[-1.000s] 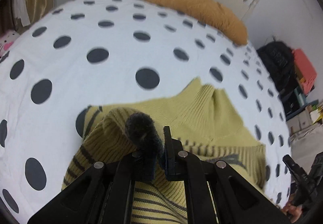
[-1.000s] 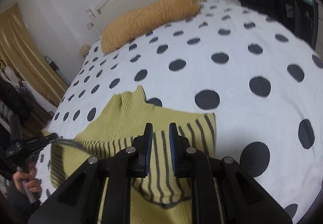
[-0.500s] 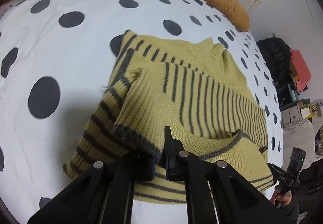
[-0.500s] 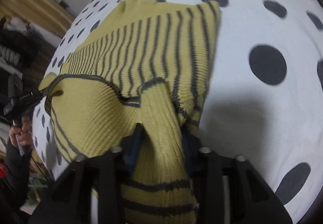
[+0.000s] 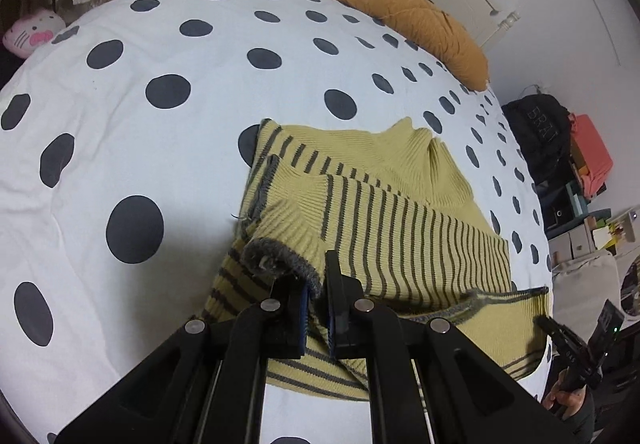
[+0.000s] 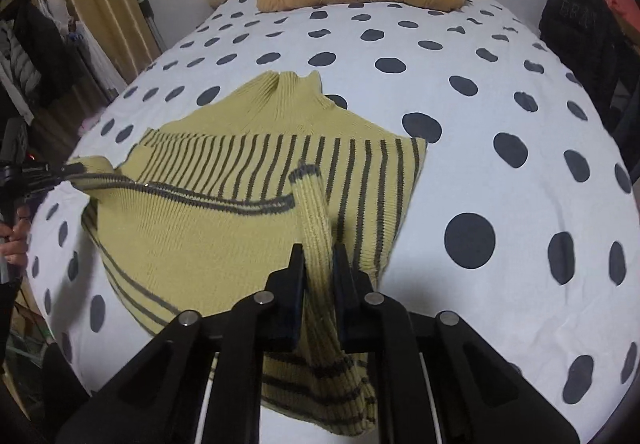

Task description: Fold large clothes

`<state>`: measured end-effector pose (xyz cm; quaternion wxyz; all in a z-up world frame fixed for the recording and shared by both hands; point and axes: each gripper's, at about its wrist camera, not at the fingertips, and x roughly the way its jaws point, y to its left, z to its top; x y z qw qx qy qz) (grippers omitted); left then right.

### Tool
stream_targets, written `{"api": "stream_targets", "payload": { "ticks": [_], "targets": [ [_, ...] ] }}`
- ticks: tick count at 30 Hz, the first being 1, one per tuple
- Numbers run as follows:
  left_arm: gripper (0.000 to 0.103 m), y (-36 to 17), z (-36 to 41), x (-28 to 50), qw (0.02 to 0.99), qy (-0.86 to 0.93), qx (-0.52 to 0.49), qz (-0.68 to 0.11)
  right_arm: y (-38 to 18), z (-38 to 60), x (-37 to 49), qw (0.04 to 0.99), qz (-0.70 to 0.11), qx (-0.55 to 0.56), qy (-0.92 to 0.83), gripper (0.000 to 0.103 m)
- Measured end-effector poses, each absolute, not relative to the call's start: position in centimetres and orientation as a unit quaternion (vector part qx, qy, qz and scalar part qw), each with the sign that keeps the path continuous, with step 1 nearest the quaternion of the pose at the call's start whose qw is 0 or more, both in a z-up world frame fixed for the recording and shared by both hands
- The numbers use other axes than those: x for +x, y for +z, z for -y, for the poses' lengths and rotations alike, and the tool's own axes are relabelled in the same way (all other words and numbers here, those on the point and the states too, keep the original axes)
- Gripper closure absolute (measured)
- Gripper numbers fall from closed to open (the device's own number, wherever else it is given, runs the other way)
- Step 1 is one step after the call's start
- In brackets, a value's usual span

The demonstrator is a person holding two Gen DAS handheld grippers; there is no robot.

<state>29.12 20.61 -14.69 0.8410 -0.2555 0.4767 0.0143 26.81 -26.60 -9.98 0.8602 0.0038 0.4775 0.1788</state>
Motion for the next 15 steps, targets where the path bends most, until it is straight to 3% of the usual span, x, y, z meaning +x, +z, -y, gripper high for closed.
{"api": "stream_targets", "payload": {
  "ticks": [5,6,10,15],
  "targets": [
    [0.097,-14.6,-20.7,32.5,0.843,0.018,-0.238,-0.483,-9.4,26.0,28.7,0.879,-0.449,-0.016,0.16,0.092],
    [0.097,-14.0,-20.7,34.2,0.848,0.026,-0.227,-0.479,-8.9,25.8,29.8,0.882,-0.443,-0.019,0.158,0.098],
    [0.099,-13.1,-20.4,40.0,0.862,0.066,-0.179,-0.47,-7.1,26.1,36.4,0.899,-0.422,0.001,0.116,0.098],
    [0.098,-16.5,-21.3,43.8,0.832,0.064,-0.182,-0.52,-11.2,26.3,40.7,0.864,-0.49,0.053,0.101,0.098]
  ]
}}
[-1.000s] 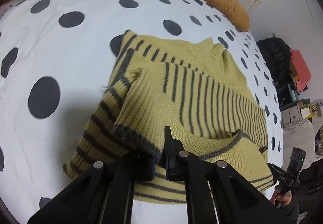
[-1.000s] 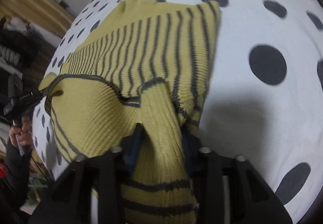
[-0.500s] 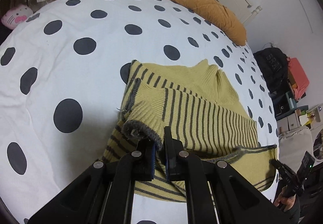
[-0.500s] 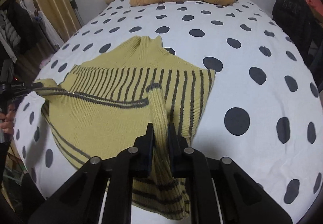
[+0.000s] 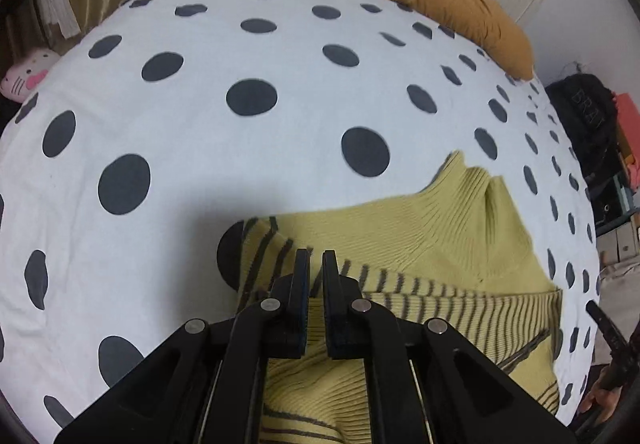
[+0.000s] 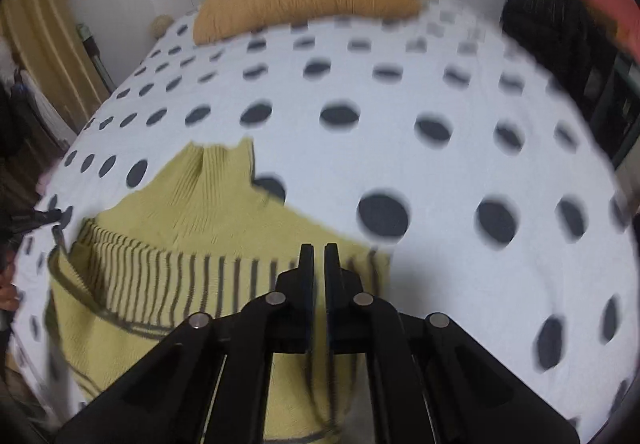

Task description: Fold large clothes

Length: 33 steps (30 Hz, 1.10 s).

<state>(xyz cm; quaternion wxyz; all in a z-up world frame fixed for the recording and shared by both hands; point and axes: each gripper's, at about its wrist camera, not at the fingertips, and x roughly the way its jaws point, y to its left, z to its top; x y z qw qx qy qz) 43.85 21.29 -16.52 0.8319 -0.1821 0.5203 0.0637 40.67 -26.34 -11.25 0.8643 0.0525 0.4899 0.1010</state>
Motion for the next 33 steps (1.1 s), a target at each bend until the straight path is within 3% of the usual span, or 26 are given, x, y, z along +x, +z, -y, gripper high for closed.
{"api": "stream_targets", "payload": {
  "ticks": [3,4,5,6,7,12,18,29,31,33],
  "targets": [
    [0.087,-16.1,-22.2,40.8,0.841,0.043,-0.181,-0.508,-13.1,26.8,38.9,0.827,-0.532,0.094,0.153,0.089],
    [0.066,-16.1,-22.4,39.8,0.842,0.04,-0.17,-0.511,-13.7,26.4,38.0,0.817,-0.549,0.068,0.162,0.082],
    [0.04,-16.2,-22.4,38.6,0.842,0.033,-0.153,-0.516,-14.2,26.0,37.2,0.812,-0.56,0.044,0.161,0.064],
    [0.032,-16.4,-22.3,37.6,0.842,0.02,-0.138,-0.521,-14.7,25.6,36.4,0.807,-0.569,0.024,0.159,0.053],
    [0.029,-16.6,-22.1,36.7,0.843,0.008,-0.12,-0.524,-15.2,25.3,35.9,0.801,-0.576,0.011,0.161,0.053],
    [0.029,-17.1,-20.4,35.9,0.843,-0.023,-0.014,-0.537,-15.8,25.1,35.7,0.795,-0.582,0.035,0.166,0.052],
    [0.028,-17.4,-18.1,39.8,0.847,-0.047,0.071,-0.525,-17.9,22.8,37.2,0.782,-0.602,-0.018,0.162,0.051],
    [0.02,-18.9,-15.2,41.3,0.818,-0.152,0.087,-0.548,-18.1,22.9,36.3,0.78,-0.585,-0.035,0.219,0.046],
    [0.02,-20.2,-14.3,41.2,0.81,-0.148,0.112,-0.557,-18.1,23.1,36.0,0.774,-0.591,-0.026,0.225,0.051],
    [0.021,-21.0,-14.1,41.5,0.809,-0.14,0.102,-0.562,-18.1,23.3,36.2,0.781,-0.589,-0.026,0.206,0.071]
  ]
}}
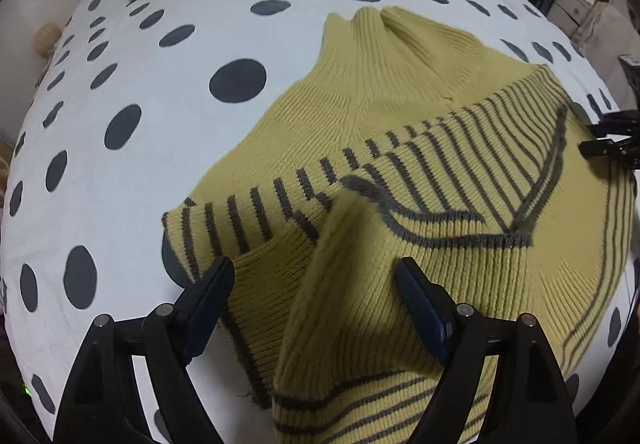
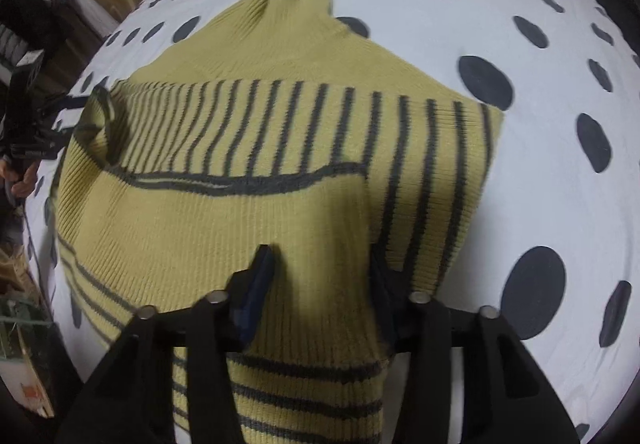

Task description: Fold large clothes

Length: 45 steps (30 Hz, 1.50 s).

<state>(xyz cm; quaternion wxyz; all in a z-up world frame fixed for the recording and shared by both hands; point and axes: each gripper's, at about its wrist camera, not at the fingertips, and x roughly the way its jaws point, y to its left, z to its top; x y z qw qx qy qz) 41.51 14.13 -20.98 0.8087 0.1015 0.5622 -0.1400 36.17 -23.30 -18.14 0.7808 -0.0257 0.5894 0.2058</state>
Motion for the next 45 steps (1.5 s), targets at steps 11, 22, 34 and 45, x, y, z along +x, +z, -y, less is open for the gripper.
{"api": "stream_targets", "payload": {
  "ticks": [11,22,34,45],
  "targets": [
    [0.095,-17.8,-15.3,40.6,0.842,-0.087,0.053,-0.53,-13.1,24.4,35.2,0.831,-0.518,-0.012,0.203,0.089],
    [0.086,-21.3,-20.3,45.6,0.833,0.06,0.03,-0.549,-14.2,29.4,41.8,0.868,-0.495,-0.004,0.043,0.09],
    [0.037,-12.0,-20.3,37.0,0.88,0.044,-0.056,-0.469,-11.9,25.0,32.8,0.847,-0.485,0.13,0.174,0.088],
    [0.039,-21.0,-18.9,39.9,0.829,0.098,-0.009,-0.55,-18.9,26.0,35.2,0.818,-0.548,0.149,0.091,0.103]
  ]
}}
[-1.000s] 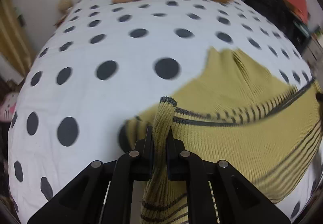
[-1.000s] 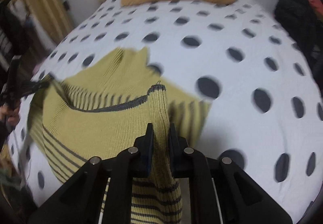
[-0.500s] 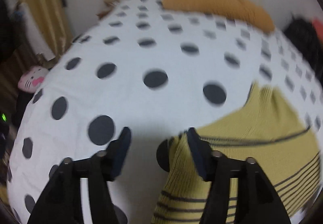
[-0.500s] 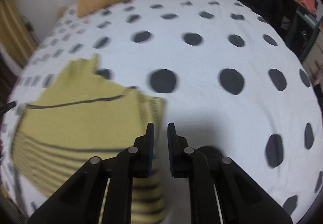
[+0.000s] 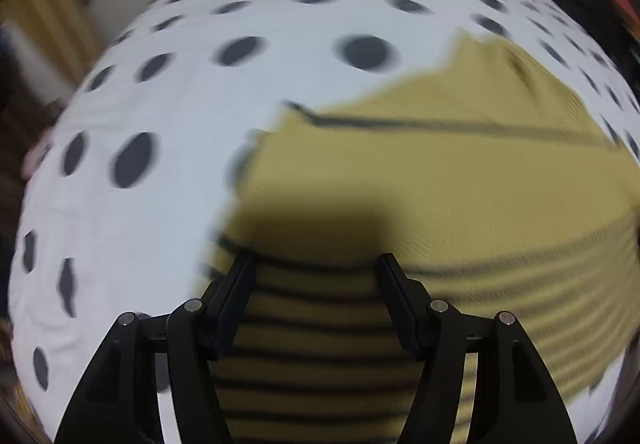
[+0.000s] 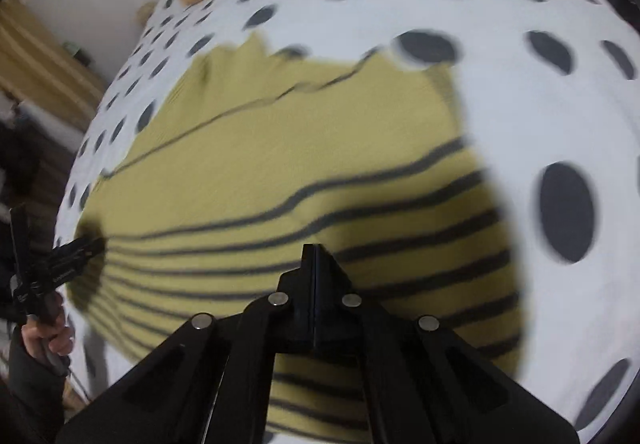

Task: Fold large clothes
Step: 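Lay the hem over the collar with both tools and release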

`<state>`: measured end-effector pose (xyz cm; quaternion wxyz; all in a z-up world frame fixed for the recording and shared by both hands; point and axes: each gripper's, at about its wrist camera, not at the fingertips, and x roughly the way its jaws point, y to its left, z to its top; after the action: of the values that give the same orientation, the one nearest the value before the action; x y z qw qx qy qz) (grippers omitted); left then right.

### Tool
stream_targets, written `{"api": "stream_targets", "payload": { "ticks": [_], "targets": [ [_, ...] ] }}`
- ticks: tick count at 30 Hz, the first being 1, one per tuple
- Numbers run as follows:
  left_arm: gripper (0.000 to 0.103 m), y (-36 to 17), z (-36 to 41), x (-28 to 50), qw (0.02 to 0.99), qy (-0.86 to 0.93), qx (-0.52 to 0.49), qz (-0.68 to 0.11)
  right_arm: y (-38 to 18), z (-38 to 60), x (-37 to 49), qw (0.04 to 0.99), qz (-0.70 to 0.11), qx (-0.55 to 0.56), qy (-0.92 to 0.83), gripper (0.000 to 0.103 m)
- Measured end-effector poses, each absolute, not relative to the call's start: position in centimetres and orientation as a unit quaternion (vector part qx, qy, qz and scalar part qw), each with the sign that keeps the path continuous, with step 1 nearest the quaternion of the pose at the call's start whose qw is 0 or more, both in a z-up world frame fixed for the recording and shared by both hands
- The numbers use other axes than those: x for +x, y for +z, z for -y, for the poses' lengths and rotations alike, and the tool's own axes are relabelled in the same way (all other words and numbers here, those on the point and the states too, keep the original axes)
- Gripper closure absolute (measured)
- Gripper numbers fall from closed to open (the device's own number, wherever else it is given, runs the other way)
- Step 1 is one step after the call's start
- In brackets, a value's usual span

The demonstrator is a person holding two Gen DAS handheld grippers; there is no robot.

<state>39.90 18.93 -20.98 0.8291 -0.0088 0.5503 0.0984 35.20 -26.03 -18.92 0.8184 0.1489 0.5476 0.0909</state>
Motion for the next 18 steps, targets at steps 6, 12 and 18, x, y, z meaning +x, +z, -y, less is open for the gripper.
{"api": "stream_targets", "payload": {
  "ticks": [6,12,18],
  "targets": [
    [0.042,-16.1,-22.6,36.3,0.846,0.099,-0.09,-0.516,-14.3,27.0,32.0,0.836,-0.519,0.15,0.1,0.099],
    [0.034,-23.3,-18.9,32.5,0.812,0.096,-0.017,-0.575,-18.4,24.1,29.9,0.811,-0.564,0.123,0.092,0.103],
    [0.017,-21.9,-24.3,29.4,0.805,0.129,-0.167,-0.554,-17.8,31.3,27.4,0.812,-0.532,0.235,0.056,0.096]
  ]
}}
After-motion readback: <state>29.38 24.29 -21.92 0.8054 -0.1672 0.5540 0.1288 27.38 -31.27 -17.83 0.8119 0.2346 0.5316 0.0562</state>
